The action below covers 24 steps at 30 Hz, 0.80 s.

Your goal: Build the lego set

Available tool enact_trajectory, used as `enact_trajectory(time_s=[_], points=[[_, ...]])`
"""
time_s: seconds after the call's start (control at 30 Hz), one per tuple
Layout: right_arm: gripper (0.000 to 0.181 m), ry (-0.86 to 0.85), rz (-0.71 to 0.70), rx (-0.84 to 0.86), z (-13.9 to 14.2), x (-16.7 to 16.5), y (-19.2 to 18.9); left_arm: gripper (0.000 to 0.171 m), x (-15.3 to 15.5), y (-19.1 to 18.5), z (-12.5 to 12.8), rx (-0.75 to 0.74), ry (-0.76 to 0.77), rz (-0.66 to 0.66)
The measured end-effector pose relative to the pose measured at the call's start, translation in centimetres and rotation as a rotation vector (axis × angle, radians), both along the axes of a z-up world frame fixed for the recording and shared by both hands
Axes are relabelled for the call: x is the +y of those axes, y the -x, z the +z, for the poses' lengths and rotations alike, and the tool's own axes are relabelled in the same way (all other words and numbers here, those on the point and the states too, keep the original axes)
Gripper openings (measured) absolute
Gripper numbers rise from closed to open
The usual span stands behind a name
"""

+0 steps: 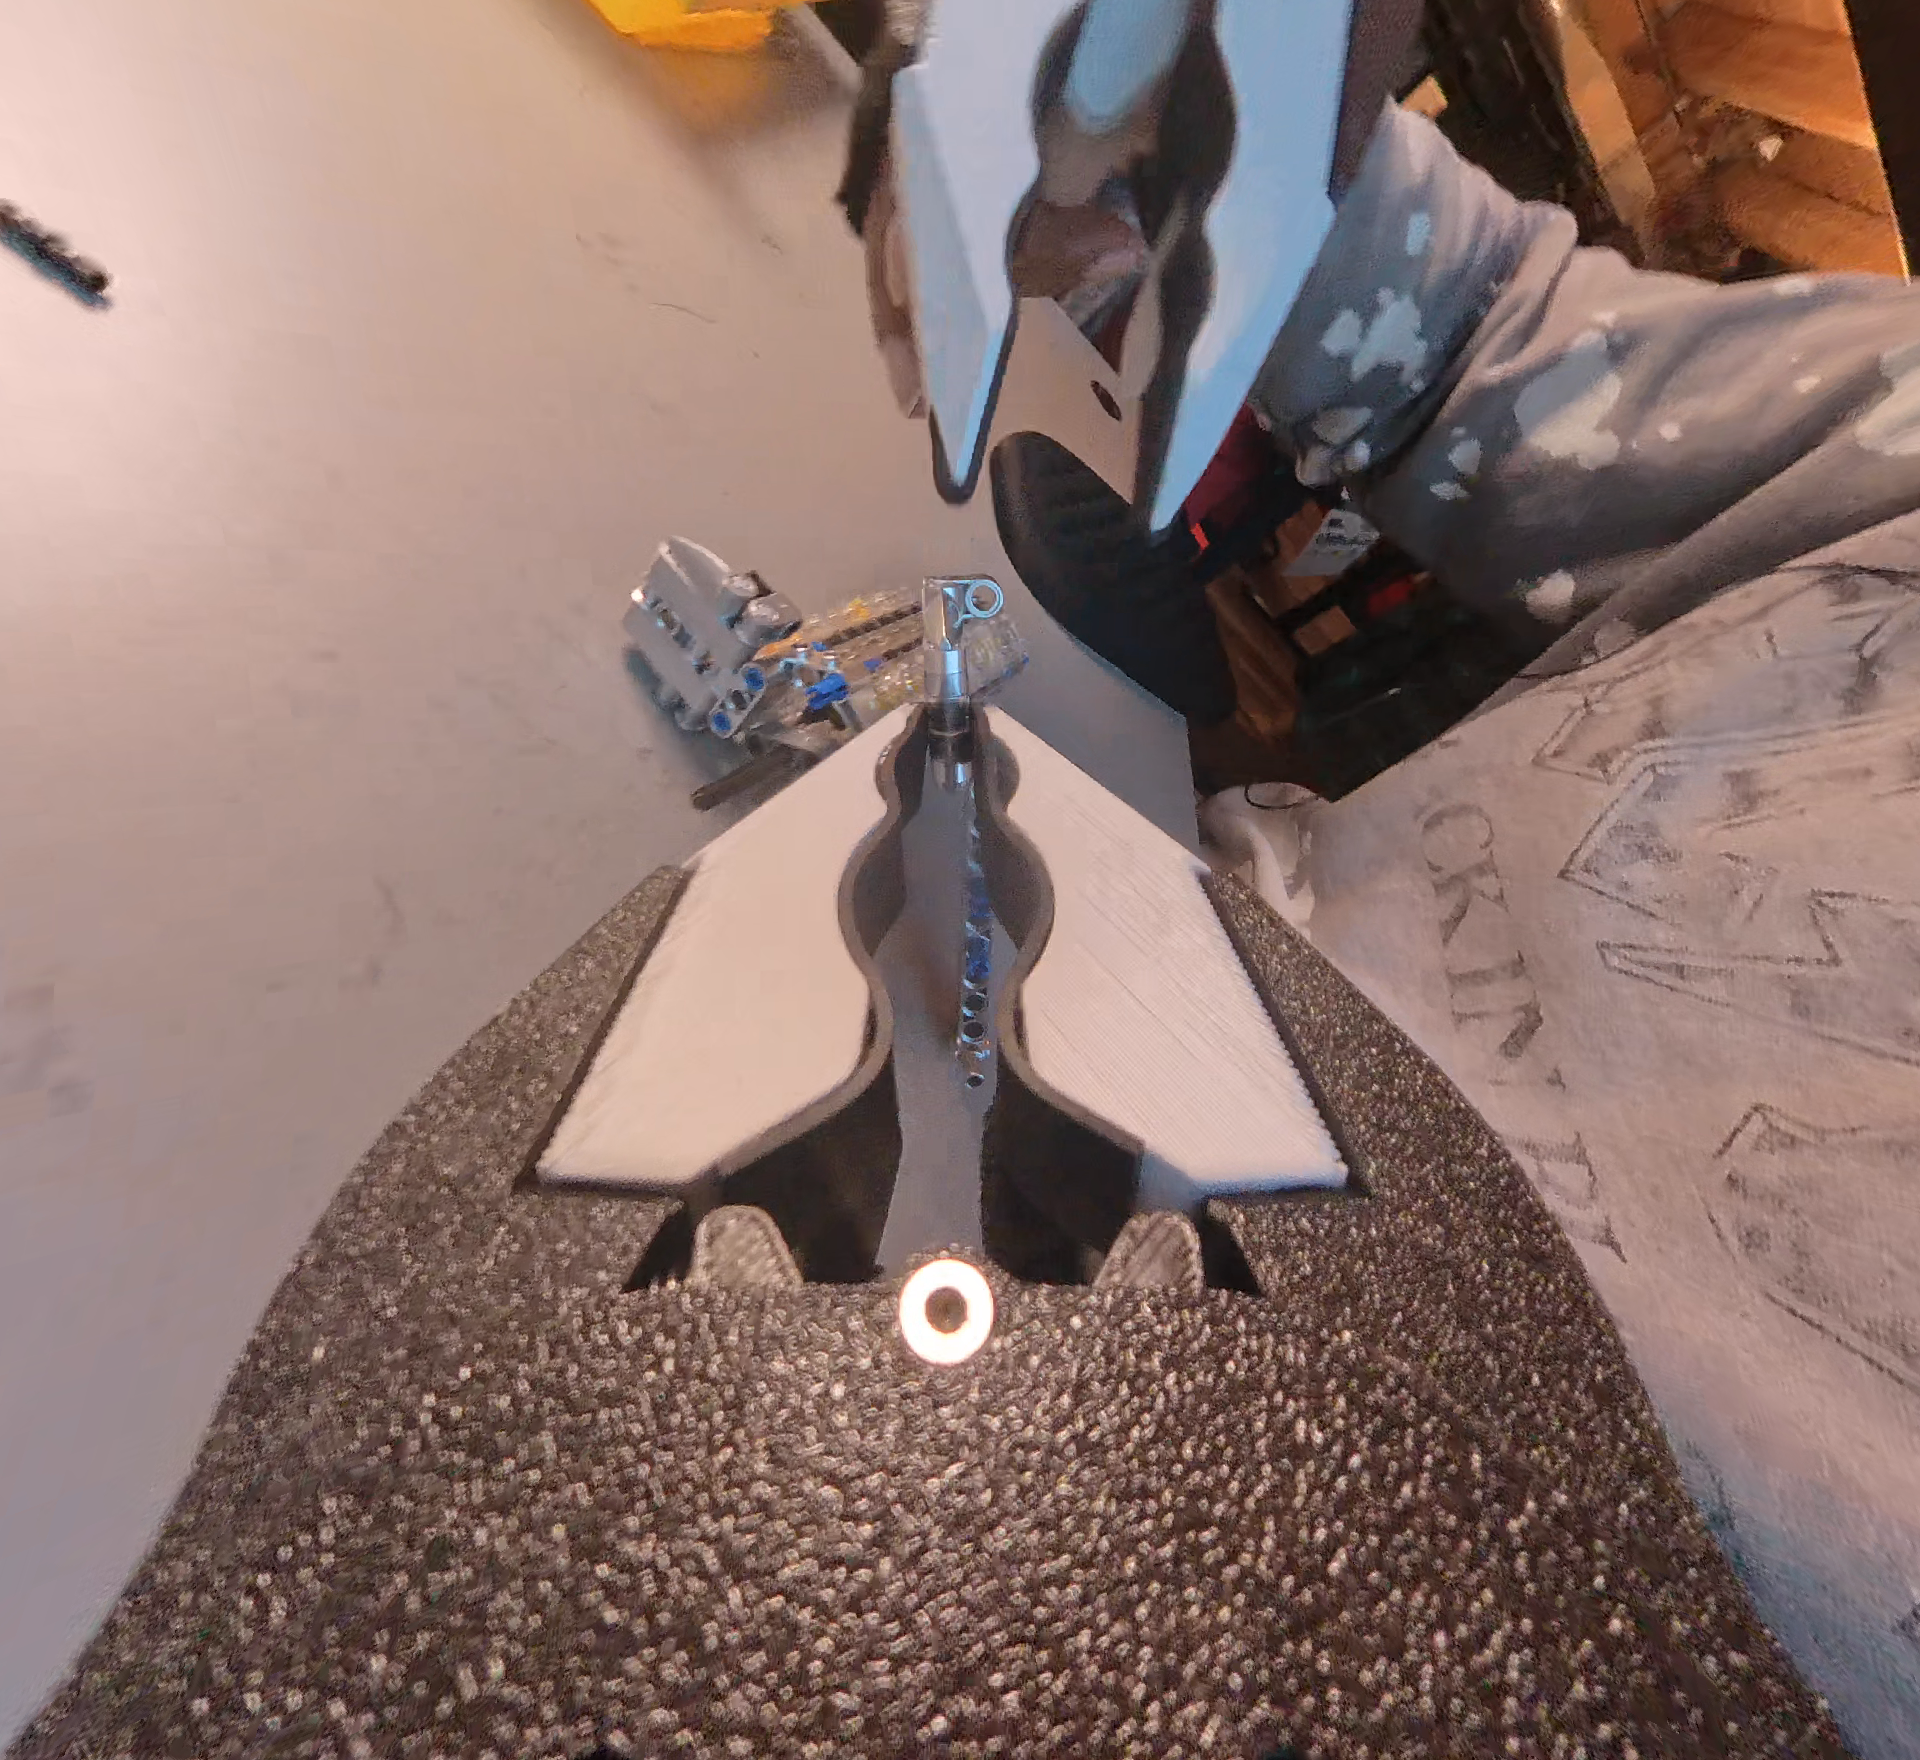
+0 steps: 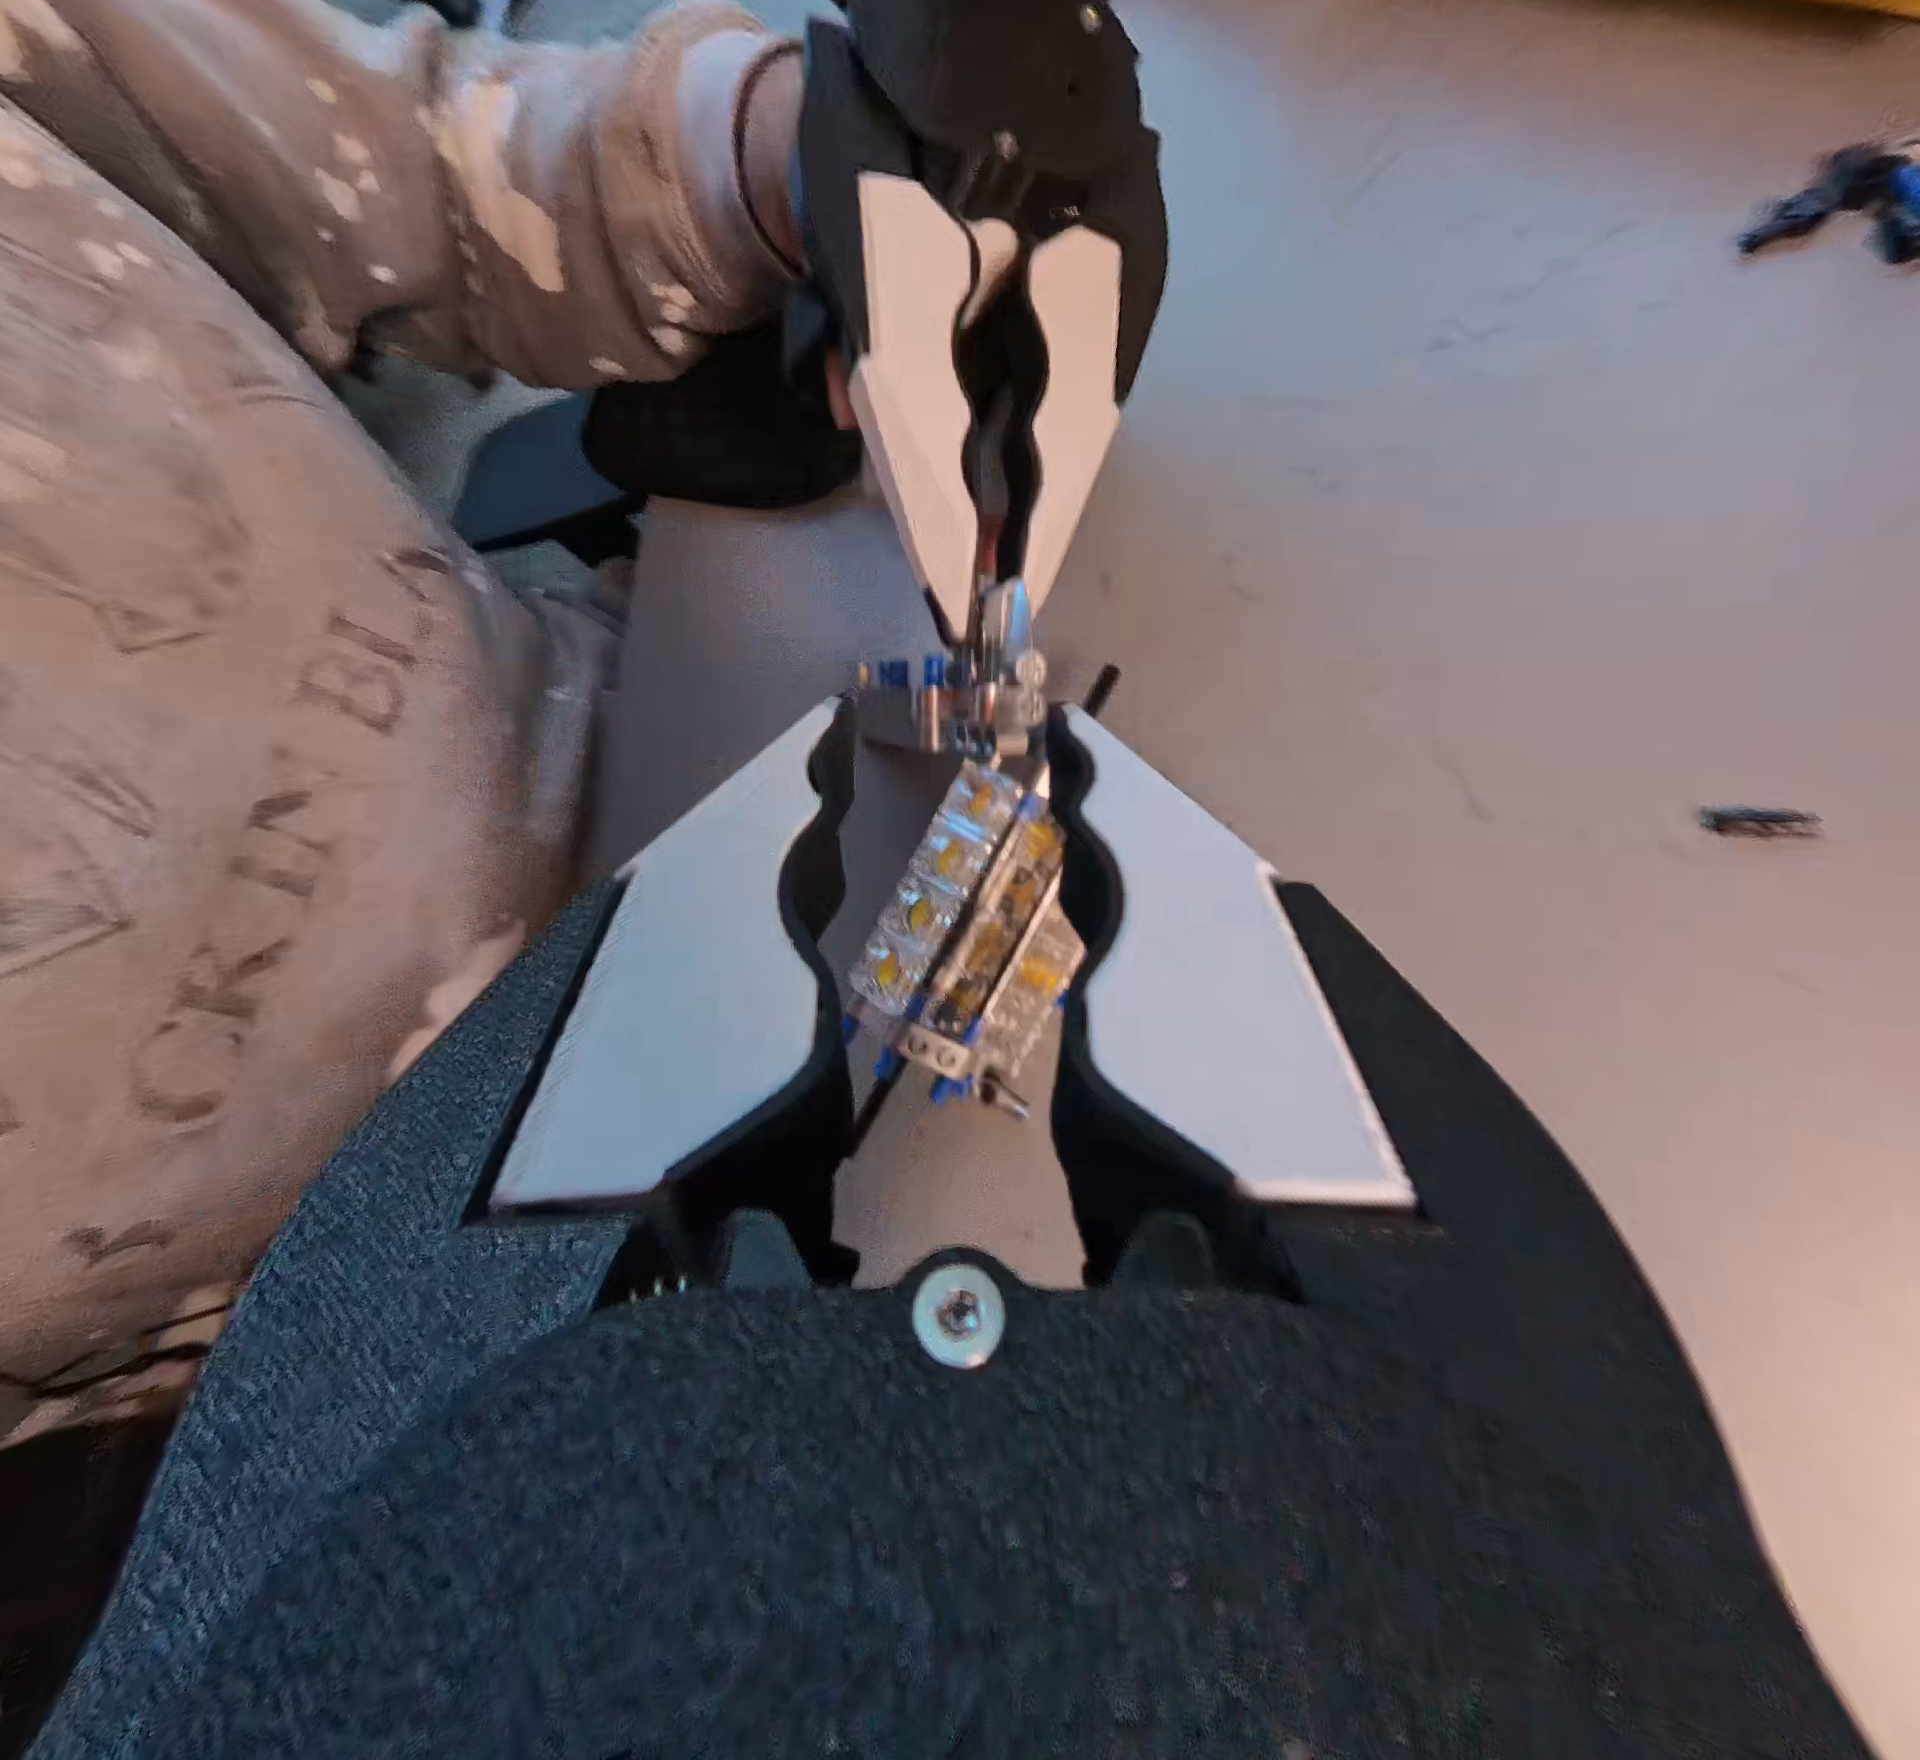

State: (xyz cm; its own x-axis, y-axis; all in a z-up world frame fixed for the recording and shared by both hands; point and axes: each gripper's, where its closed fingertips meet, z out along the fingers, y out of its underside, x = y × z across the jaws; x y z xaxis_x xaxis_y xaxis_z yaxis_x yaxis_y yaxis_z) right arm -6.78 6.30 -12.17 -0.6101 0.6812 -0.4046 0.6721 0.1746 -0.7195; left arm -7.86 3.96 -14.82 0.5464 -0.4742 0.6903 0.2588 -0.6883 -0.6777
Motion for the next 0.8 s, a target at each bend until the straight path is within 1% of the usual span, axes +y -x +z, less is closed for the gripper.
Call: enact_trajectory(time_s=[0.07, 0.13, 0.2, 0.27, 0.37, 0.43, 0.57, 0.67, 0.8], points=[[0.053, -0.138, -0.071, 0.027, -1.6, 0.8, -1.7, 0.006, 0.0, 1.2, -0.4, -0.011, 0.034, 0.068], [0.070, -0.218, -0.136, -0.006, -3.9, 0.7, -3.5, 0.006, 0.0, 2.6, -1.1, 0.015, 0.058, 0.131], [0.078, -0.270, -0.190, -0.054, -6.4, 0.5, -4.6, 0.006, 0.0, 3.6, -2.0, 0.051, 0.081, 0.165], [0.076, -0.268, -0.243, -0.093, -7.9, 0.4, -4.9, 0.006, 0.3, 3.7, -2.3, 0.043, 0.101, 0.173], [0.056, -0.190, -0.290, -0.106, -8.0, -0.5, -4.5, 0.006, 0.6, 3.2, -2.5, 0.049, 0.113, 0.164], [0.055, -0.192, -0.296, -0.093, -8.0, -0.6, -4.3, 0.006, 0.5, 3.0, -2.7, 0.068, 0.117, 0.164], [0.048, -0.276, -0.320, -0.053, -7.5, 0.5, -4.2, 0.006, 0.4, 2.8, -2.6, 0.045, 0.126, 0.182], [0.048, -0.354, -0.335, -0.049, -7.1, 1.4, -4.2, 0.006, 0.8, 3.0, -2.6, 0.062, 0.121, 0.227], [0.047, -0.490, -0.350, -0.017, -6.6, 2.4, -3.8, 0.006, 1.6, 2.6, -2.8, 0.064, 0.120, 0.254]])
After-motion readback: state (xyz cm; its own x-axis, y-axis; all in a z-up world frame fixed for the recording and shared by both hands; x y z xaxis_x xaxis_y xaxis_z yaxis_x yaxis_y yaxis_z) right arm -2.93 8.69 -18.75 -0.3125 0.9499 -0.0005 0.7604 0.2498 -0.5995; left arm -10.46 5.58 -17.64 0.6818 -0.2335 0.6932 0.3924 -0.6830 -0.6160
